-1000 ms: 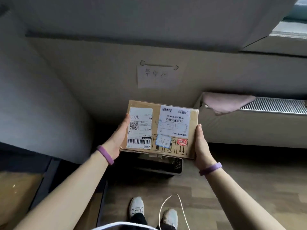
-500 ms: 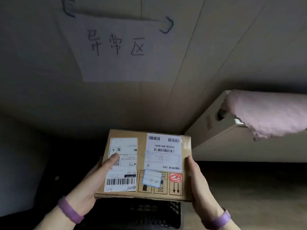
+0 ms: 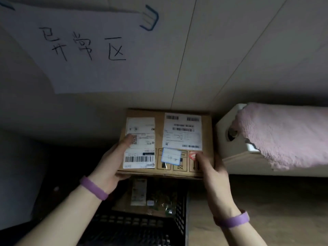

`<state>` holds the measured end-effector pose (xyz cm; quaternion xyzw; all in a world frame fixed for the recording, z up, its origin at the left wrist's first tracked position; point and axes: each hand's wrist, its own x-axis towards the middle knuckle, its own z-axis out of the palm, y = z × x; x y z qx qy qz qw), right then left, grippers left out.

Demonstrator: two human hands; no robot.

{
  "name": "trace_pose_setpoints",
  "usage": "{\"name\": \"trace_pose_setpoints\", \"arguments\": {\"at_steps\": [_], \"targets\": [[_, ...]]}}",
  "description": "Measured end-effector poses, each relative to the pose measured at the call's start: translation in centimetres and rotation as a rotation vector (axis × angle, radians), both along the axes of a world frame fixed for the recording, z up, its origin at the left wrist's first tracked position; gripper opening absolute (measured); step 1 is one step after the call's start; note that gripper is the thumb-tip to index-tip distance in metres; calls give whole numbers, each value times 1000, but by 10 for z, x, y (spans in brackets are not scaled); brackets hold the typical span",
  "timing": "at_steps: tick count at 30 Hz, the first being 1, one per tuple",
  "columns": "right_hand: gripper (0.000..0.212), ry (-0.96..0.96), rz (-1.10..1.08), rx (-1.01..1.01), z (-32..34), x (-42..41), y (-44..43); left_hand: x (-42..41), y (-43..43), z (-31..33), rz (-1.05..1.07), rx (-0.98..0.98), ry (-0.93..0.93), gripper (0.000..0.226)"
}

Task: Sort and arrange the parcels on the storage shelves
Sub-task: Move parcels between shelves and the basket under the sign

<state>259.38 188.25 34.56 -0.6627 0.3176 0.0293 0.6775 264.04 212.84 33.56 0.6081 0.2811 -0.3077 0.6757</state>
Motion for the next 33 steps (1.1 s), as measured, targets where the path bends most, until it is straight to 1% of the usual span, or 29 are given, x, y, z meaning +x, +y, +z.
{"name": "trace_pose_setpoints", "arguments": {"at_steps": [2, 5, 6, 7, 8, 9, 10, 11, 13, 14, 16, 18, 19, 21, 23, 27, 30, 32, 33], "targets": [[37, 11, -35, -38, -5, -2, 3, 3, -14, 0, 39, 43, -24, 60], [26, 5, -167, -36, -11, -16, 10, 4, -21, -8, 114, 76, -13, 55], [27, 38, -231, -44, -14, -25, 13, 4, -21, -11, 135, 90, -14, 53], [37, 94, -277, -34, -16, -32, 17, 4, -23, -11, 158, 104, -24, 52], [50, 156, -313, 34, -18, -38, 21, 5, -25, -12, 168, 113, -24, 52], [56, 192, -342, 151, -22, -41, 23, 5, -27, -12, 172, 119, -22, 53], [55, 208, -362, 282, -24, -42, 25, 5, -28, -13, 175, 120, -21, 54], [46, 182, -365, 369, -23, -41, 26, 5, -28, -11, 178, 109, -20, 56], [31, 128, -401, 490, -17, -34, 28, 5, -28, -8, 183, 64, -6, 58], [32, 106, -432, 519, -16, -31, 30, 4, -27, -8, 185, 22, -10, 56], [43, 82, -487, 598, -10, -30, 31, -2, -26, -6, 225, -58, -8, 50], [47, 82, -508, 709, -7, -31, 30, -12, -26, -6, 299, -107, 1, 48], [49, 103, -502, 757, -6, -32, 30, -18, -27, -4, 322, -111, 3, 46], [61, 166, -462, 842, -4, -32, 32, -29, -28, -2, 345, -115, 8, 40], [73, 170, -450, 920, -3, -29, 35, -37, -30, -1, 355, -168, 14, 42], [78, 156, -475, 951, -8, -23, 39, -38, -33, -5, 420, -268, -35, 53], [81, 174, -460, 990, -6, -27, 37, -39, -31, -4, 383, -282, -1, 47], [87, 239, -386, 923, -2, -34, 42, -42, -29, 0, 357, -244, 35, 46], [89, 285, -326, 870, 1, -37, 48, -45, -28, 3, 363, -217, 49, 52]]}}
